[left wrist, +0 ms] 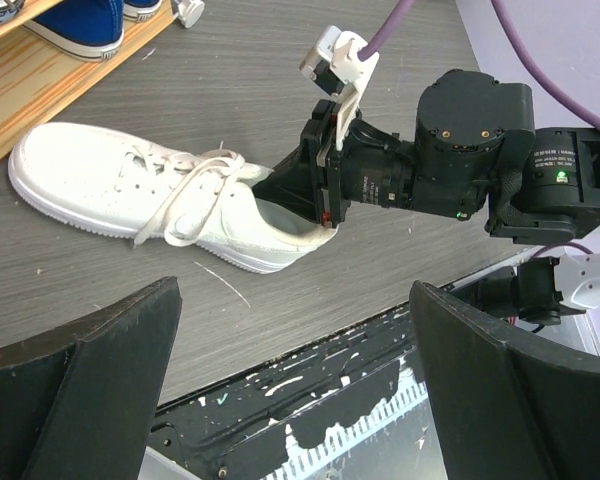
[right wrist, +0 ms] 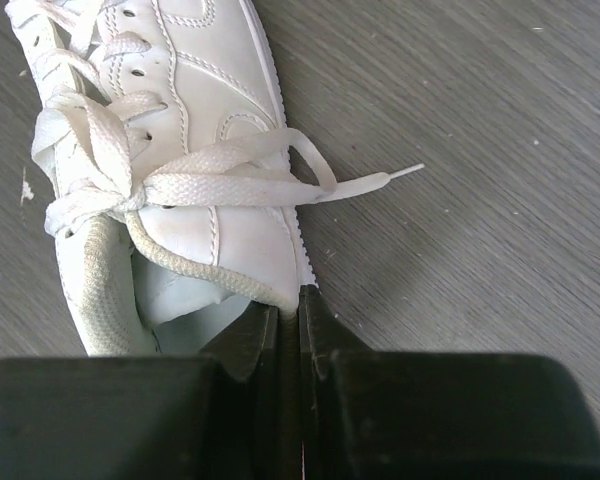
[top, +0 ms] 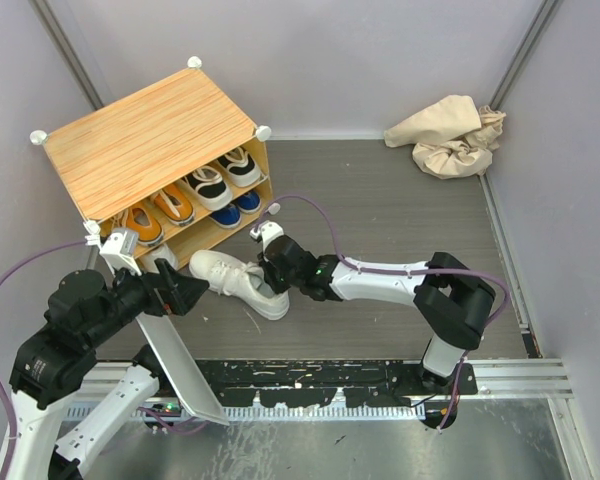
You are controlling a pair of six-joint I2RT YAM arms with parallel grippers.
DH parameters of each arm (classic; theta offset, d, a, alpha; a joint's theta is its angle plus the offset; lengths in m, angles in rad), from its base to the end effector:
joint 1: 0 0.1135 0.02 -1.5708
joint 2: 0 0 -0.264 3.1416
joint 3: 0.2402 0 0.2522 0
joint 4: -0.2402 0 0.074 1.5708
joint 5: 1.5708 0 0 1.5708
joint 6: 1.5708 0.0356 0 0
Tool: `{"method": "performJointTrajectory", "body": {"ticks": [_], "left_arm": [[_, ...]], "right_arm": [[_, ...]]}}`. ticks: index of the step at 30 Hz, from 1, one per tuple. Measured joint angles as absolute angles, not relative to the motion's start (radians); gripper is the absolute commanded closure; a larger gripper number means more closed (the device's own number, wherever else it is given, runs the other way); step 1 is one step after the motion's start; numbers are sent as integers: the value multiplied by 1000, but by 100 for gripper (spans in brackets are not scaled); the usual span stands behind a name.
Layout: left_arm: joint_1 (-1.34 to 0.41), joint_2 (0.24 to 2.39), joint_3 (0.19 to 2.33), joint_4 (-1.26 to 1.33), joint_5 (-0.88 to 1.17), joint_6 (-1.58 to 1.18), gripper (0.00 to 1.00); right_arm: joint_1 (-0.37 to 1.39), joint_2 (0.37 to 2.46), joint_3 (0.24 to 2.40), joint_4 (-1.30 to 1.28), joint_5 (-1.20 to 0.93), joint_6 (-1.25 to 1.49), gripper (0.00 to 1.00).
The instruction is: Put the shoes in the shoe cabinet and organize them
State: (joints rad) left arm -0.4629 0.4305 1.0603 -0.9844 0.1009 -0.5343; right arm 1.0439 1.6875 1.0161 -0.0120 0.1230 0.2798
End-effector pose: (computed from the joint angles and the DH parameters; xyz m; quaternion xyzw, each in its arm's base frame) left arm 0.0390 -0.0234 0.3784 -0.0005 0.8202 -0.3092 0.4813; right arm 0.1871 0.3130 0.2013 -0.3116 0.8463 0.2195 0.3721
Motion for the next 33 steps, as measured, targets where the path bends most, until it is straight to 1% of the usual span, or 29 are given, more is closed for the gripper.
{"method": "performJointTrajectory", "body": {"ticks": [4, 8, 15, 22, 25, 27, 28, 31, 33], "left_arm": [[-463, 429, 1060, -985, 101, -534, 2], [-463, 423, 1061, -984, 102, -535, 2], [-463, 403, 1061, -984, 107, -535, 2], [-463, 393, 1061, -984, 114, -535, 2], [-463, 390, 1061, -984, 120, -535, 2], [-463, 387, 1061, -984, 121, -535, 2], [-463, 386, 1061, -984, 121, -535, 2], [-463, 385, 1061, -984, 121, -535, 2], [-463, 384, 1061, -984, 121, -535, 2]], "right_arm": [[1049, 1688, 1052, -63, 205, 318, 99], [1050, 1716, 1137, -112, 248, 336, 99], [1052, 1838, 1317, -133, 302, 366, 99], [1052, 2047, 1533, -162, 315, 388, 98], [1052, 2095, 1605, -209, 332, 406, 96], [1057, 2112, 1656, -232, 350, 418, 91], [1058, 2124, 1678, -232, 352, 423, 84], [1058, 2168, 1736, -208, 349, 448, 52], [1058, 2172, 1734, -194, 336, 459, 38]]}}
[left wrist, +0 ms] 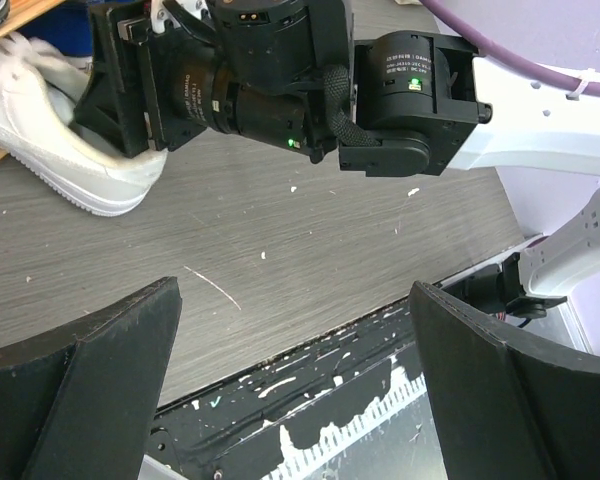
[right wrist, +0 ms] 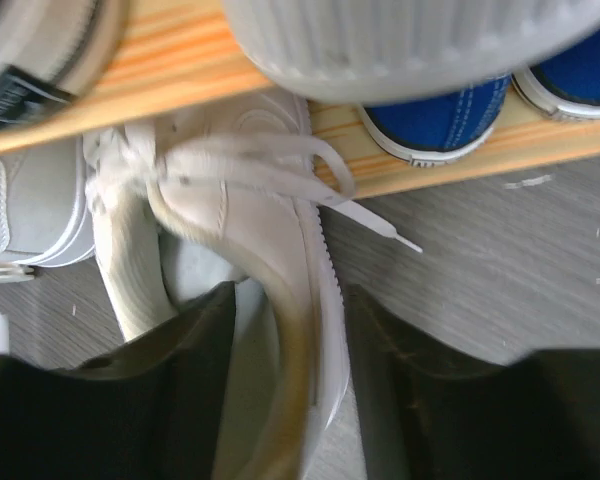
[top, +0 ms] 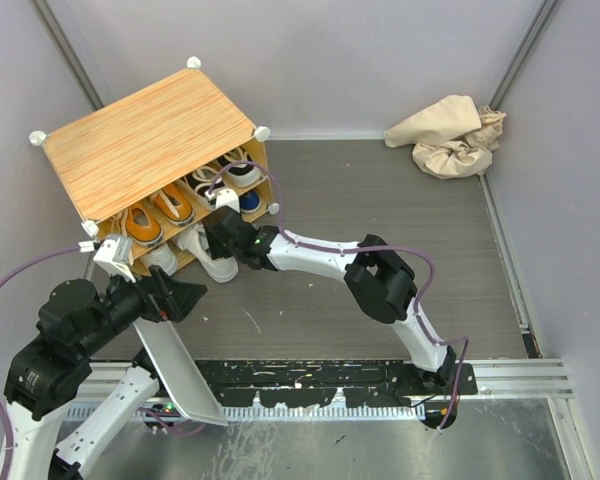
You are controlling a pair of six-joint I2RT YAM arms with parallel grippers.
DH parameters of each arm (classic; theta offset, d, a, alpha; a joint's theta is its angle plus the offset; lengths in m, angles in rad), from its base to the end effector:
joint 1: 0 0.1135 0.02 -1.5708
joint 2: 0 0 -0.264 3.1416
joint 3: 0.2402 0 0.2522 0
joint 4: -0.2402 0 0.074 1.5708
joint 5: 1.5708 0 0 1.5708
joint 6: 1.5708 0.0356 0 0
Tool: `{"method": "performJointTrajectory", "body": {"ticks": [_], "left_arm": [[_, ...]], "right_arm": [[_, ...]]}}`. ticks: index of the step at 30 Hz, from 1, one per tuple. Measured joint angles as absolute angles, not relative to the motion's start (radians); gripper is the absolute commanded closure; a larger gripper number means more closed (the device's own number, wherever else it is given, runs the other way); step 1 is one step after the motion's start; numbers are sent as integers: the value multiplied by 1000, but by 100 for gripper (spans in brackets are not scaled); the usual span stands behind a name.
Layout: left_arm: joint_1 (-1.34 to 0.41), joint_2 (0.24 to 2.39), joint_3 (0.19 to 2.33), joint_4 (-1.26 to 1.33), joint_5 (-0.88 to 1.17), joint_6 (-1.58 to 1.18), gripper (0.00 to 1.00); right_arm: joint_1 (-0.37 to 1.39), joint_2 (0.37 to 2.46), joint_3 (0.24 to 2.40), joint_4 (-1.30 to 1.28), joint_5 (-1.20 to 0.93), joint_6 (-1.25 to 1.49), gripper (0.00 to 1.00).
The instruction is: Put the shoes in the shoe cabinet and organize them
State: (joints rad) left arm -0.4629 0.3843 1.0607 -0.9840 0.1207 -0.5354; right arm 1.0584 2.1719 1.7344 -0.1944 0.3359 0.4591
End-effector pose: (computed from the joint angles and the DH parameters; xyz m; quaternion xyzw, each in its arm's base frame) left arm 0.0276 -0.0185 0.3795 0.0064 0.8064 -0.3249 0.4942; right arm 0.2571 0.4330 0.2182 -0.1873 0.8624 0.1987 0.4263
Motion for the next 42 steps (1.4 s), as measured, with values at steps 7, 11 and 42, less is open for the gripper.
{"method": "performJointTrajectory", "body": {"ticks": [7, 11, 42], "left_arm": [[-463, 377, 1059, -983, 125, -536, 2], [-463, 377, 1055, -976, 136, -539, 2], [-463, 377, 1031, -978, 142, -543, 2]], "right_arm": [[1058, 2096, 1597, -93, 281, 441, 16], [1058, 1966, 1436, -50, 229, 405, 0], [1065, 1999, 1303, 196, -2, 183, 15]]}}
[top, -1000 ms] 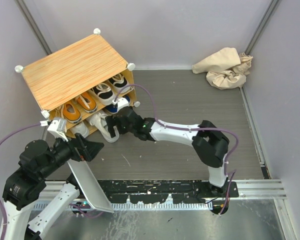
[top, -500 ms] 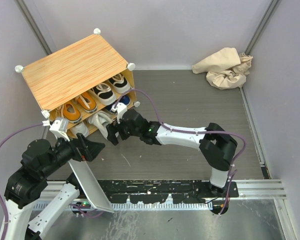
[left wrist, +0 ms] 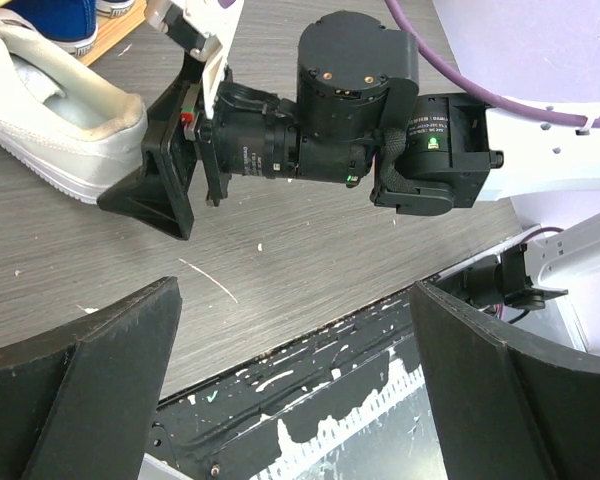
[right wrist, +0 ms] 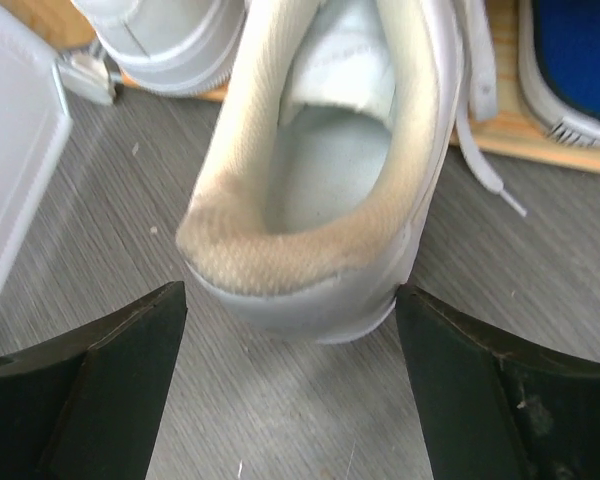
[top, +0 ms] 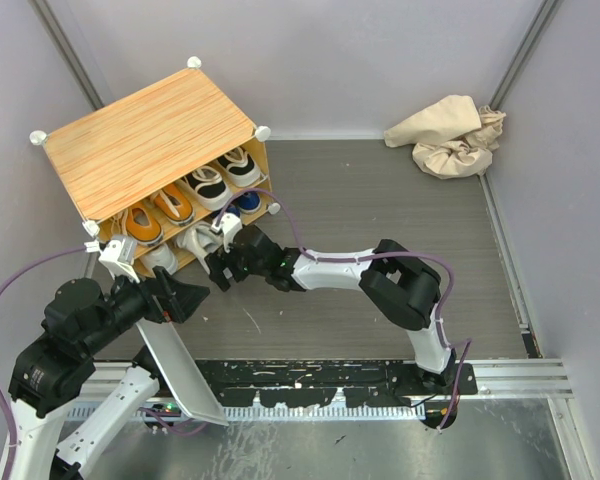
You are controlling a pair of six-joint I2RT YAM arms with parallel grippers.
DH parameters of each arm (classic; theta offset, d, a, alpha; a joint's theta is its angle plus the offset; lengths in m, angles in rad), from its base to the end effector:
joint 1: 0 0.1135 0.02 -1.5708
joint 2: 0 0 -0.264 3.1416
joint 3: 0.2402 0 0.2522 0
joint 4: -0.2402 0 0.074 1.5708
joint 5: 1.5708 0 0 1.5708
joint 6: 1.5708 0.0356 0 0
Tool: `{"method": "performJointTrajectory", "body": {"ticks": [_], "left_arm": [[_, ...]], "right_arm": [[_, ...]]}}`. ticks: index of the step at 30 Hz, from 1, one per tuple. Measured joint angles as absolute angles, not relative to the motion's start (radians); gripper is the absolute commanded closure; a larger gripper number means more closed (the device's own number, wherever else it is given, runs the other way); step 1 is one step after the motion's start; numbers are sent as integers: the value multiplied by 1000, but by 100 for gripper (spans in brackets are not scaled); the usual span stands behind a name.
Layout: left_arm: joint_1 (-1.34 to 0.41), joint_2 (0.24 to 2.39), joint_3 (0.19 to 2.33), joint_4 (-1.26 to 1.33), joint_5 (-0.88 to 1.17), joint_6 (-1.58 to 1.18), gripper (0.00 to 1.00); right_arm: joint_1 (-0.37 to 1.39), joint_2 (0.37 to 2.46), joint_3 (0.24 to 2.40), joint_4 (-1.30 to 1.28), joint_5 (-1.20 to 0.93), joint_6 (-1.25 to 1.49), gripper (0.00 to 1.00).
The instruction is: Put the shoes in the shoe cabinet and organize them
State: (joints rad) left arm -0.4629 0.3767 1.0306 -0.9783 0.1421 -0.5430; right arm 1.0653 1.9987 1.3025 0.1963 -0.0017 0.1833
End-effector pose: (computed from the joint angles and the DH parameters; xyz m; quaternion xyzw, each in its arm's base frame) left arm 0.0299 -0.0206 0.3724 0.0090 0.8110 -0.3311 0.4823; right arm 0.2189 0.3956 0.1901 -0.3675 0.7776 0.2988 0.4136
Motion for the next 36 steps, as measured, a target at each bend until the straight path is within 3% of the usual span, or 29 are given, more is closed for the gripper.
{"method": "performJointTrajectory", "body": {"ticks": [3, 7, 11, 36], "left_arm": [[-463, 377, 1031, -979, 138, -543, 2], [-463, 377, 1031, -985, 134, -543, 2], [-463, 377, 1031, -986, 131, -543, 2], [-463, 373, 1030, -1000, 120, -561, 2]], "right_arm": [[1065, 2000, 1303, 258, 17, 165, 39], [1065, 2008, 1303, 301, 35, 137, 84], [1066, 2017, 1303, 329, 69, 123, 97], [1111, 2208, 1468, 540, 250, 107, 99]]}}
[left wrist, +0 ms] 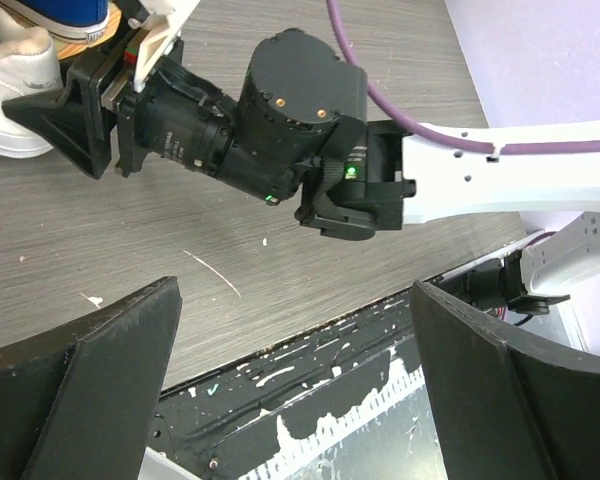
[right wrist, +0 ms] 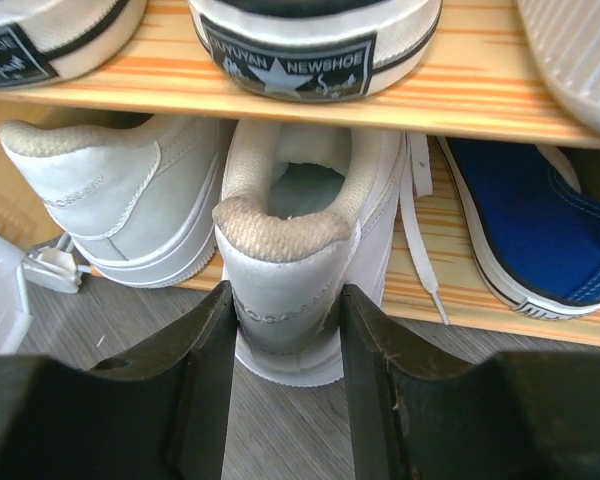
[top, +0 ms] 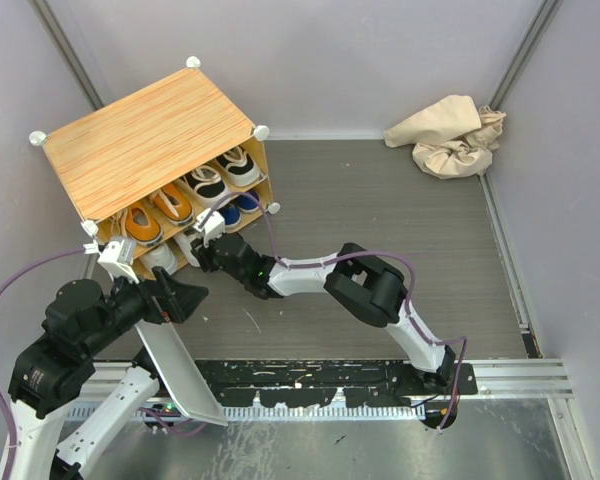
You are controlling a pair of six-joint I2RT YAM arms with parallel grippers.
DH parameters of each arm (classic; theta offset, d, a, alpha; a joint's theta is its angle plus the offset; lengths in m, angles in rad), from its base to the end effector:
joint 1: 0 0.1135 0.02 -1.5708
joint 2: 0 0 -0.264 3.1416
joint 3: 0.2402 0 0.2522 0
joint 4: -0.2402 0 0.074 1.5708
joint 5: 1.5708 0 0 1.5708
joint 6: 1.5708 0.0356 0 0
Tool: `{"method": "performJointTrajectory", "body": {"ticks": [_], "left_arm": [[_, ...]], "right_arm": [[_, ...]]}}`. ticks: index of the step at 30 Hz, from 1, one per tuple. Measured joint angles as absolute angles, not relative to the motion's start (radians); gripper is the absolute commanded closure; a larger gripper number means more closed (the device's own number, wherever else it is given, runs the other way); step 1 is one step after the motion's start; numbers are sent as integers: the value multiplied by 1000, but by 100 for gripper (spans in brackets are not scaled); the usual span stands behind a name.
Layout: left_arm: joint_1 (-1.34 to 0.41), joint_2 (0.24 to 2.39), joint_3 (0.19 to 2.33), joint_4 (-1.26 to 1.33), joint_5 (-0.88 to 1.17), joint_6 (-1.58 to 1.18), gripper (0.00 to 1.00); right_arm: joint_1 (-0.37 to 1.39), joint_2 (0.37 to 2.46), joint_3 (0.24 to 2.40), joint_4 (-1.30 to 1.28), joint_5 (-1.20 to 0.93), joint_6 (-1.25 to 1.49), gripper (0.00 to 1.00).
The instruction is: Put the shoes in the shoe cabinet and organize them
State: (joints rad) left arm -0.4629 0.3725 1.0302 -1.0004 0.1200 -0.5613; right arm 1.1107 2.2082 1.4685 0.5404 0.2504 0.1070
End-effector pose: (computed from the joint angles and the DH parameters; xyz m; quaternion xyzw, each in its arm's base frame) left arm 0.0288 -0.0191 0.3701 -0.0056 0.8166 -0.3245 0.4773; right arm 0.2321 0.4484 0.1834 -0.3001 0.7112 0.2801 0.5707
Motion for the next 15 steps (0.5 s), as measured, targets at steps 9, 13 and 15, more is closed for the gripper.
{"method": "performJointTrajectory", "body": {"ticks": [9, 13, 15], "left_arm": [[-463, 373, 1023, -1005, 121, -566, 2], [-463, 373, 1021, -1003, 121, -566, 2], [-463, 373, 1021, -1001, 121, -565, 2]], "right_arm": [[1105, 2275, 1517, 619, 257, 100, 99], [1097, 2294, 1558, 620, 253, 102, 99], [1095, 2308, 1573, 620, 250, 103, 99]]}}
